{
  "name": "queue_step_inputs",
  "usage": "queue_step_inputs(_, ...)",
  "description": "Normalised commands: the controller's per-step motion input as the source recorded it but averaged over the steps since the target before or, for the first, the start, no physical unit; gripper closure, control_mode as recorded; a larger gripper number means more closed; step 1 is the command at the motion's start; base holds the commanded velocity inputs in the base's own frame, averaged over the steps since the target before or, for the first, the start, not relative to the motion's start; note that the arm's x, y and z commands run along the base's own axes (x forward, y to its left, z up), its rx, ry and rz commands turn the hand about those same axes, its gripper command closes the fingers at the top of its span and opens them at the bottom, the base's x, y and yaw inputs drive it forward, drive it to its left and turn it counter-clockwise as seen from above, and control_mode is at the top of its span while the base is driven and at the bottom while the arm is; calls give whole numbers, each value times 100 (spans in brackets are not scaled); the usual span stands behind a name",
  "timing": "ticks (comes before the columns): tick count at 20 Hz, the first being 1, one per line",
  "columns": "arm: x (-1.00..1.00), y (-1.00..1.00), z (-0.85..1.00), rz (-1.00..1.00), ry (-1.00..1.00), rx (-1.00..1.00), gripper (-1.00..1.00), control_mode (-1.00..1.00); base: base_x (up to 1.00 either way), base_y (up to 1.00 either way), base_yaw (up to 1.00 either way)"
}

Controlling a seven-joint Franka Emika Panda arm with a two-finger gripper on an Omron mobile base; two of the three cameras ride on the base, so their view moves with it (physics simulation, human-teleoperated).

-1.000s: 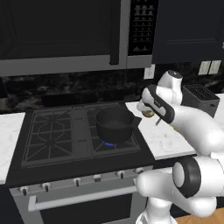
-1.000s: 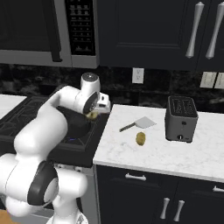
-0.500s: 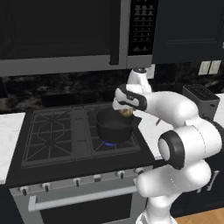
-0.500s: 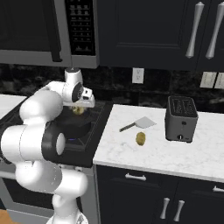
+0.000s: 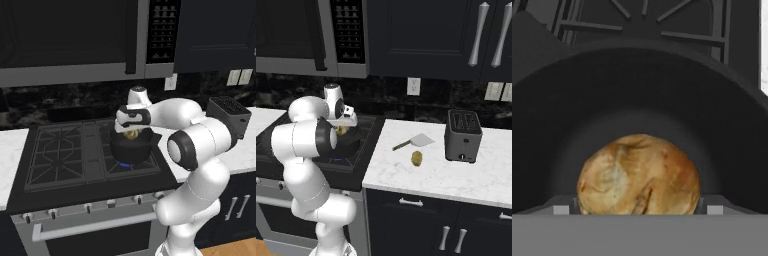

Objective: Put the onion and potato in the pot. Retrieve the spatula and lightly stir the vegetables in the pot.

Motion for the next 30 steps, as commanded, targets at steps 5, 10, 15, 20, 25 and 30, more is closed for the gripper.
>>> queue_step_inputs(5,11,13,-26,0,6,-1,-100,-100,0,0,0)
queue_step_inputs(10,0,0,-1,0,0,0,-100,-100,0,0,0)
queue_step_inputs(15,-7,-12,27,-1,0,4,-100,-100,0,0,0)
queue_step_inputs(20,-8,-12,58,-8,-2,1,-100,-100,0,0,0)
queue_step_inputs(25,-40,-83,68,-12,-9,1,-100,-100,0,0,0)
queue_step_inputs(30,-20,-100,13,-18,0,0,-100,-100,0,0,0)
